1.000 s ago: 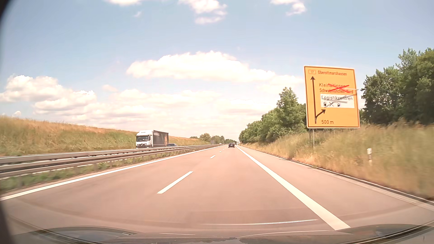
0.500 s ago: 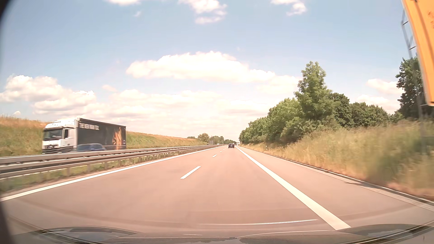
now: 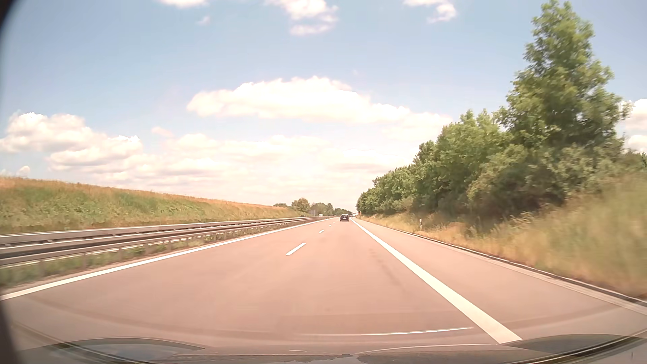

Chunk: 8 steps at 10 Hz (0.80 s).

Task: Follow the waypoints while adhering to traffic rules and regulations

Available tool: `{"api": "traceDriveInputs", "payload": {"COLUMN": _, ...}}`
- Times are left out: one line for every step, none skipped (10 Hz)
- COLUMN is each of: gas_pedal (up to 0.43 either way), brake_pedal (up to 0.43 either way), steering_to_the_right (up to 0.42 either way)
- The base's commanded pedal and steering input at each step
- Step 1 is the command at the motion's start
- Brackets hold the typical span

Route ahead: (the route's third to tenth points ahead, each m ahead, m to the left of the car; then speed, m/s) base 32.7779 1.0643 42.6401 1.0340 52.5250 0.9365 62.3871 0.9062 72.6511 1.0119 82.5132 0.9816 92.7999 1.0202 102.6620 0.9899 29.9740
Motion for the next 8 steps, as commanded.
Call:
{"api": "traceDriveInputs", "payload": {"gas_pedal": 0.429, "brake_pedal": 0.012, "steering_to_the_right": -0.002}}
{"api": "traceDriveInputs", "payload": {"gas_pedal": 0.429, "brake_pedal": 0.012, "steering_to_the_right": -0.002}}
{"api": "traceDriveInputs", "payload": {"gas_pedal": 0.429, "brake_pedal": 0.012, "steering_to_the_right": -0.002}}
{"api": "traceDriveInputs", "payload": {"gas_pedal": 0.429, "brake_pedal": 0.012, "steering_to_the_right": -0.002}}
{"api": "traceDriveInputs", "payload": {"gas_pedal": 0.429, "brake_pedal": 0.012, "steering_to_the_right": -0.002}}
{"api": "traceDriveInputs", "payload": {"gas_pedal": 0.429, "brake_pedal": 0.012, "steering_to_the_right": -0.002}}
{"api": "traceDriveInputs", "payload": {"gas_pedal": 0.429, "brake_pedal": 0.012, "steering_to_the_right": -0.002}}
{"api": "traceDriveInputs", "payload": {"gas_pedal": 0.429, "brake_pedal": 0.012, "steering_to_the_right": -0.001}}
